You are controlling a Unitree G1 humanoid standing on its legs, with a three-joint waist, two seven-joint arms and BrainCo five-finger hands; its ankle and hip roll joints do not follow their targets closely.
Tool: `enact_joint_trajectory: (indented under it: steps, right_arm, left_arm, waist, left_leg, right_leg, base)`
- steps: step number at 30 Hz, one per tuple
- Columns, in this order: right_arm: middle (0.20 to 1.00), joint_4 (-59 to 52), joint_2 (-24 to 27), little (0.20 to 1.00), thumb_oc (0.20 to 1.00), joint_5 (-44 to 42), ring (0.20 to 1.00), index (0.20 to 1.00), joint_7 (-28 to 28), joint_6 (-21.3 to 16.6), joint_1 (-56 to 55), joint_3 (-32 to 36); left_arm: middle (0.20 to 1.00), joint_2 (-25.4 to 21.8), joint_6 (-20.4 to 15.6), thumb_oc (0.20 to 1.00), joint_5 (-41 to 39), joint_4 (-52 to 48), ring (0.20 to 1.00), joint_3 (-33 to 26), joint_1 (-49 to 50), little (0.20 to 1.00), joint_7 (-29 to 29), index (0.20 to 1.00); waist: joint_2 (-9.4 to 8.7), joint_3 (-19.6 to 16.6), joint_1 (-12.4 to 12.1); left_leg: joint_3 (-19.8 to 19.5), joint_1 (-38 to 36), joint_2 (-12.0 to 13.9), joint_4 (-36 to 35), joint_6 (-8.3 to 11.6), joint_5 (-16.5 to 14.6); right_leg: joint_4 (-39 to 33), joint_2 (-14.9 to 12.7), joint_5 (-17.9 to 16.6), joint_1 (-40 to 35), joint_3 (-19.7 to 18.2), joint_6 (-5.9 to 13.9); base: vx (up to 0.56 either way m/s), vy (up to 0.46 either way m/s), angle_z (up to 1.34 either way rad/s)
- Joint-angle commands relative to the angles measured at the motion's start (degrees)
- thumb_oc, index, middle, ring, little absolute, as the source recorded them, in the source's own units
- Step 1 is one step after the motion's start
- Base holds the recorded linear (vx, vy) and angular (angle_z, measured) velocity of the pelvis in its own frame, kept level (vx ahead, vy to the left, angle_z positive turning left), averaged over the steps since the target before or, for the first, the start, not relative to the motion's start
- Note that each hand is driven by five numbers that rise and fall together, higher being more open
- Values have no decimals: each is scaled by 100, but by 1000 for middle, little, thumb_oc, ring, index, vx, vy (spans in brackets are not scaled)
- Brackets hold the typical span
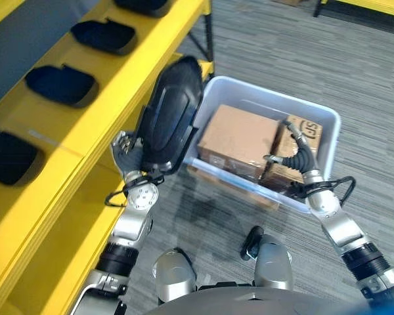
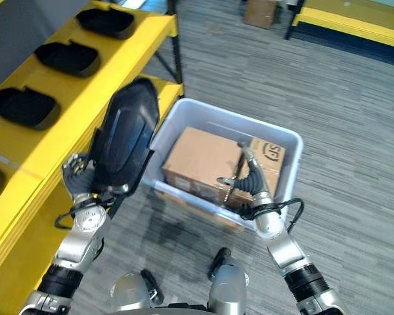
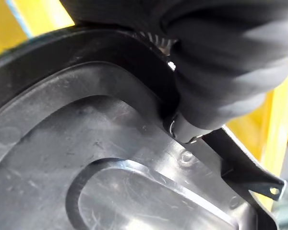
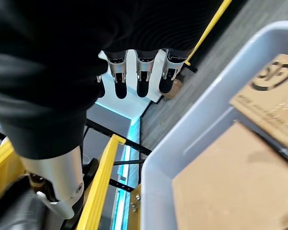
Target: Move parts from the plastic box to the shelf.
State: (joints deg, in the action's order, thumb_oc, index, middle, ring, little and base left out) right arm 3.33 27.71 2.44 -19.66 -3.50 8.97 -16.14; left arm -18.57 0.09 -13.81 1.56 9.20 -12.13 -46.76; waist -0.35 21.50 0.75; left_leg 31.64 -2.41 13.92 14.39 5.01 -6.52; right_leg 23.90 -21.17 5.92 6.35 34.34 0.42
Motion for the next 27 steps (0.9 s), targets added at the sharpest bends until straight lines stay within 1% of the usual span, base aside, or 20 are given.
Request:
enact_joint_trajectory:
  steps: [1,2,4,7,8,10,11,13,14,15,16,17,18,19,20,21,22,24,25,27]
  right_arm:
    - [1000,-134,-240,1000,1000,53,1000,1000,-134,-350,114,-406]
    - [1000,-174,-360,1000,1000,106,1000,1000,-58,-409,120,-461]
    - [1000,-267,-456,1000,1000,16,1000,1000,-43,-391,153,-541]
    - [1000,-404,-591,1000,1000,-1,1000,1000,141,-534,266,-647]
    - [1000,-596,-690,1000,1000,110,1000,1000,343,-631,389,-788]
    - [1000,-643,-721,1000,1000,231,1000,1000,400,-664,450,-845]
    - [1000,-729,-728,1000,1000,383,1000,1000,482,-756,474,-878]
    - [1000,-801,-715,1000,1000,425,1000,1000,575,-834,580,-985]
    - [1000,-854,-679,1000,1000,519,1000,1000,673,-1008,579,-1041]
    - [1000,-867,-630,1000,1000,561,1000,1000,617,-1056,559,-1035]
    - [1000,-933,-546,1000,1000,617,1000,1000,563,-1119,519,-1038]
    - [1000,-950,-489,1000,1000,658,1000,1000,606,-1191,478,-1019]
    - [1000,-899,-442,1000,1000,766,1000,1000,663,-1232,454,-1000]
    - [1000,-784,-335,1000,1000,736,1000,1000,655,-1309,471,-987]
    - [1000,-747,-294,1000,1000,700,1000,1000,614,-1310,469,-992]
    - [1000,-682,-232,1000,1000,677,1000,1000,531,-1306,441,-993]
    - [1000,-634,-209,1000,1000,719,1000,1000,482,-1328,416,-993]
    - [1000,-611,-190,1000,1000,744,1000,1000,481,-1370,399,-981]
    - [1000,-598,-141,1000,1000,857,1000,1000,407,-1394,371,-961]
    - [1000,-524,-113,1000,1000,885,1000,1000,374,-1429,374,-972]
  left_arm:
    - [200,-317,-228,200,658,-780,200,-250,30,200,60,200]
    - [200,-356,-86,200,639,-897,200,-288,53,200,136,200]
    - [200,-369,-41,200,674,-973,200,-340,102,200,180,200]
    - [200,-394,-77,200,847,-1132,200,-432,216,200,257,200]
    - [200,-418,-120,200,849,-1299,200,-527,300,200,397,200]
    - [200,-423,-92,200,800,-1349,200,-545,310,200,479,200]
    - [200,-433,23,200,762,-1368,200,-557,289,200,525,200]
    - [200,-475,49,200,710,-1246,200,-485,205,200,520,200]
    - [200,-466,6,200,781,-1073,200,-373,88,200,545,200]
    - [200,-463,-26,200,792,-1018,200,-345,56,200,654,200]
    - [200,-440,-58,200,805,-930,200,-295,33,200,757,200]
    - [200,-442,-63,200,793,-895,200,-280,49,200,775,200]
    - [200,-435,-58,200,773,-869,200,-279,92,200,810,200]
    - [200,-399,-131,200,755,-863,200,-313,216,200,969,200]
    - [200,-389,-167,200,761,-869,200,-291,253,200,1026,200]
    - [200,-352,-208,200,732,-900,200,-215,334,200,1123,200]
    - [200,-300,-252,200,676,-919,200,-163,417,200,1179,200]
    - [200,-245,-329,200,610,-931,200,-136,494,200,1199,200]
    - [200,-192,-383,200,626,-927,200,-97,579,200,1271,200]
    - [200,-114,-433,200,622,-926,200,-110,691,200,1374,200]
  waist:
    - [139,-381,-137]
    - [142,-425,-285]
    - [127,-430,-409]
    - [104,-402,-628]
    - [88,-342,-819]
    - [82,-331,-858]
    - [60,-350,-906]
    - [13,-402,-918]
    - [6,-418,-789]
    - [10,-442,-728]
    - [1,-512,-646]
    - [-8,-551,-608]
    - [-13,-607,-611]
    - [-21,-658,-641]
    - [-29,-671,-620]
    - [-59,-693,-570]
    - [-91,-697,-536]
    - [-122,-707,-514]
    - [-180,-696,-527]
    - [-207,-726,-573]
  left_leg:
    - [-454,-52,-95,-183,-294,-49]
    - [-532,-79,-259,-310,-340,-65]
    - [-587,-78,-393,-382,-400,-90]
    - [-640,-29,-566,-442,-480,-129]
    - [-697,54,-704,-494,-523,-147]
    - [-755,77,-778,-541,-539,-149]
    - [-876,159,-911,-604,-590,-153]
    - [-1016,216,-1004,-749,-628,-61]
    - [-1343,178,-1156,-1057,-678,-3]
    - [-1511,154,-1211,-1190,-696,30]
    - [-1757,112,-1259,-1412,-697,95]
    - [-1800,129,-1256,-1516,-705,251]
    - [-1896,82,-1237,-1656,-646,344]
    - [-2130,41,-1283,-1762,-584,457]
    - [-2243,41,-1314,-1767,-562,483]
    - [-2499,78,-1411,-1710,-536,500]
    - [-2677,129,-1495,-1637,-523,511]
    - [-2806,227,-1568,-1533,-522,514]
    - [-2952,326,-1677,-1392,-533,460]
    - [-2972,327,-1714,-1372,-547,436]
  right_leg:
    - [-644,202,-2,-830,-163,537]
    - [-800,133,-143,-939,-38,631]
    - [-887,40,-351,-1000,52,722]
    - [-1047,-141,-716,-1074,265,867]
    - [-1231,-337,-1069,-1094,473,1030]
    - [-1239,-385,-1206,-1093,474,1101]
    - [-1292,-418,-1279,-1221,393,1219]
    - [-1259,-380,-1344,-1276,186,1257]
    - [-1103,-274,-1436,-1083,-419,1293]
    - [-1052,-93,-1292,-1020,-751,1266]
    - [-1015,314,-938,-917,-1126,1188]
    - [-1025,595,-779,-827,-1171,1048]
    - [-1076,916,-480,-816,-1168,956]
    - [-1257,1347,-136,-829,-1288,784]
    - [-1344,1505,-45,-841,-1407,703]
    - [-1472,1802,84,-852,-1737,542]
    - [-1533,2012,131,-864,-1984,424]
    - [-1653,2105,65,-867,-2118,364]
    - [-1891,2102,-53,-930,-2256,335]
    - [-2071,2089,-150,-967,-2249,344]
  base:
    - [-129,407,113]
    - [-139,382,97]
    - [-126,250,56]
    - [-189,217,35]
    - [-235,205,18]
    - [-171,140,28]
    - [-116,103,41]
    - [-81,97,47]
    - [-10,72,61]
    - [53,35,100]
    - [1,-17,109]
    - [11,-23,138]
    - [31,-19,113]
    - [89,-37,95]
    - [113,-65,47]
    - [110,-77,39]
    - [99,-81,63]
    - [38,-94,110]
    - [30,-177,73]
    - [41,-213,39]
